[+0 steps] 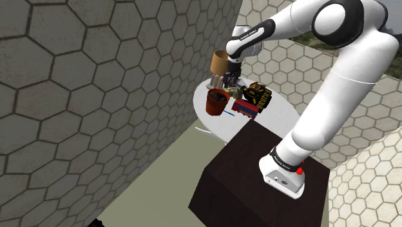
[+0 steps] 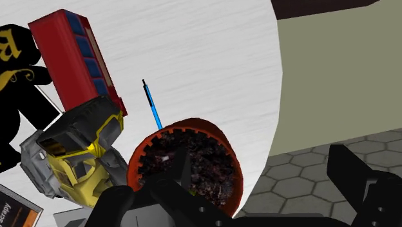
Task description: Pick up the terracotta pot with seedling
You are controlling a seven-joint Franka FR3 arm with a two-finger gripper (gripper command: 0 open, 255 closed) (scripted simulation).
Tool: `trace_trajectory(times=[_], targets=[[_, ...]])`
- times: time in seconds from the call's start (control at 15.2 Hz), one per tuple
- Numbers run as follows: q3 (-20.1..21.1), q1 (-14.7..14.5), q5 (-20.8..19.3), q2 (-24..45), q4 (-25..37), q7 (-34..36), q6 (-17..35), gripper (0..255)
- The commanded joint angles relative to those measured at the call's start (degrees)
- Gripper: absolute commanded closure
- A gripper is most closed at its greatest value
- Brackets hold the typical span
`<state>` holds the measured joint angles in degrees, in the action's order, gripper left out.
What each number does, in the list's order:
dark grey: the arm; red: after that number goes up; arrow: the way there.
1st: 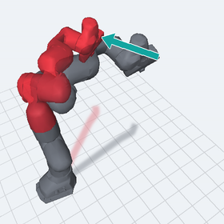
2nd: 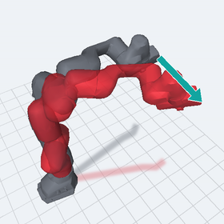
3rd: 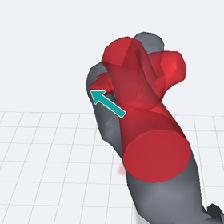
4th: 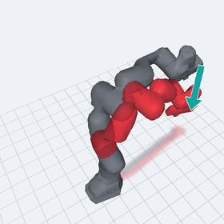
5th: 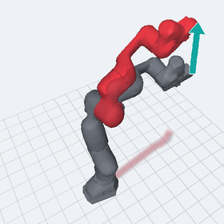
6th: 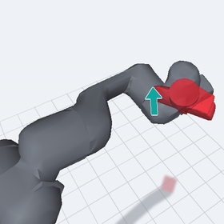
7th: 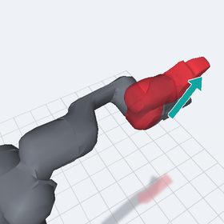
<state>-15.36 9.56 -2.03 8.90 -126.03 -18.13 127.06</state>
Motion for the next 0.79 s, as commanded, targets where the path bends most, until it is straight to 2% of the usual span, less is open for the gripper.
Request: trace_trajectory(times=[0.0, 0.46, 0.73], targets=[[-0.19, 1.02, 1.77, 4.66, 3.08, -1.76, 1.67, 0], [0.95, 5.54, 7.34, 20.29, 16.29, -6.27, 4.03, 0], [1.39, 6.06, 7.99, 22.74, 17.06, -6.62, 5.68, 0]])
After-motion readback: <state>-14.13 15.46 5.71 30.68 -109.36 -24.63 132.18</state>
